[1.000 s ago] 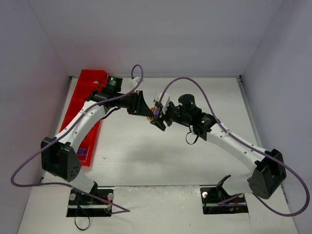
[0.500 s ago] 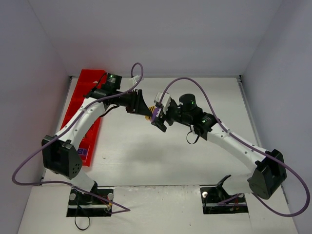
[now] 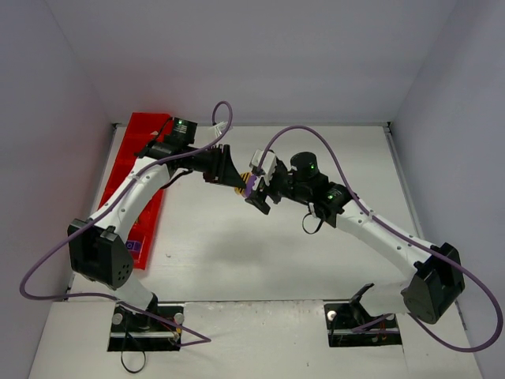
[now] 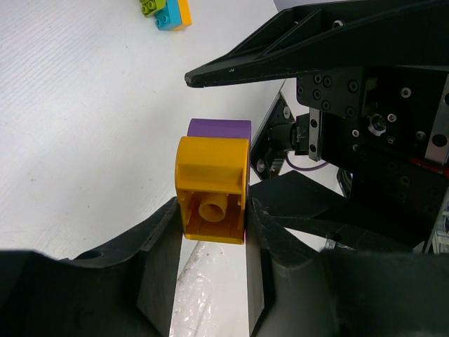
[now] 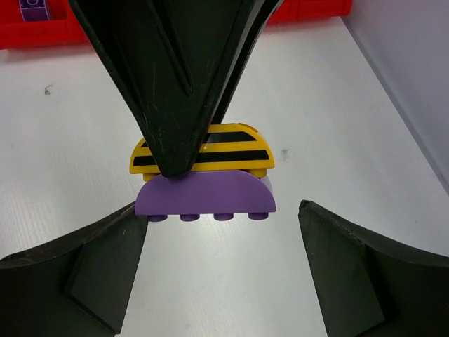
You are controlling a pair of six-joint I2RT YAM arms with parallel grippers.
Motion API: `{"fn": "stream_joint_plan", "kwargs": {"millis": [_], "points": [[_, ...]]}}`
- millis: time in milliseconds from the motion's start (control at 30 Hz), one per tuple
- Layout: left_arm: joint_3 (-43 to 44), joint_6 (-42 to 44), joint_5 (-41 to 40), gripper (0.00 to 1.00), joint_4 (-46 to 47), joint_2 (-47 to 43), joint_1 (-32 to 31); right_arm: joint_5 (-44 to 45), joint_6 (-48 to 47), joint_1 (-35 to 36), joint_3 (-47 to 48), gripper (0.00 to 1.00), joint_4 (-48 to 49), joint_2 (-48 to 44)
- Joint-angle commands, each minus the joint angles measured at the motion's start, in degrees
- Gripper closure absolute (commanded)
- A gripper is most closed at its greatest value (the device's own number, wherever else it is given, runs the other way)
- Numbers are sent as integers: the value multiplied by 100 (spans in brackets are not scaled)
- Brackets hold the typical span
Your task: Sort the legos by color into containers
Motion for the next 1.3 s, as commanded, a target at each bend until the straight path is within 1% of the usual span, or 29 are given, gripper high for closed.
{"fn": "stream_joint_plan", "kwargs": {"millis": [0, 167, 300, 400, 567, 667, 867, 1067, 1167, 1267], "points": [[276, 160, 202, 88, 67, -54, 25, -163, -23, -36, 344, 15, 304, -38], [285, 125, 184, 88, 110, -27, 34, -391, 57, -27, 450, 11, 339, 50], [302, 116, 201, 88, 120, -18, 25, -426, 83, -27, 459, 11, 365, 59], [294, 125, 236, 88, 111, -10, 25, -444, 57, -27, 459, 13, 365, 68], [294, 125, 254, 88, 119, -27, 25, -497, 30, -27, 424, 22, 365, 138], [311, 116, 263, 88, 111, -27, 25, -532, 39, -27, 415, 23, 365, 156], [311, 99, 280, 88, 111, -36, 25, -593, 57, -18, 424, 18, 365, 200], [285, 90, 316, 88, 102, -54, 17, -550, 30, -18, 441, 18, 401, 235], [250, 81, 342, 88, 111, -54, 25, -523, 30, -18, 468, 21, 444, 270], [250, 81, 351, 88, 111, -54, 8, -506, 22, -18, 459, 27, 480, 296]]}}
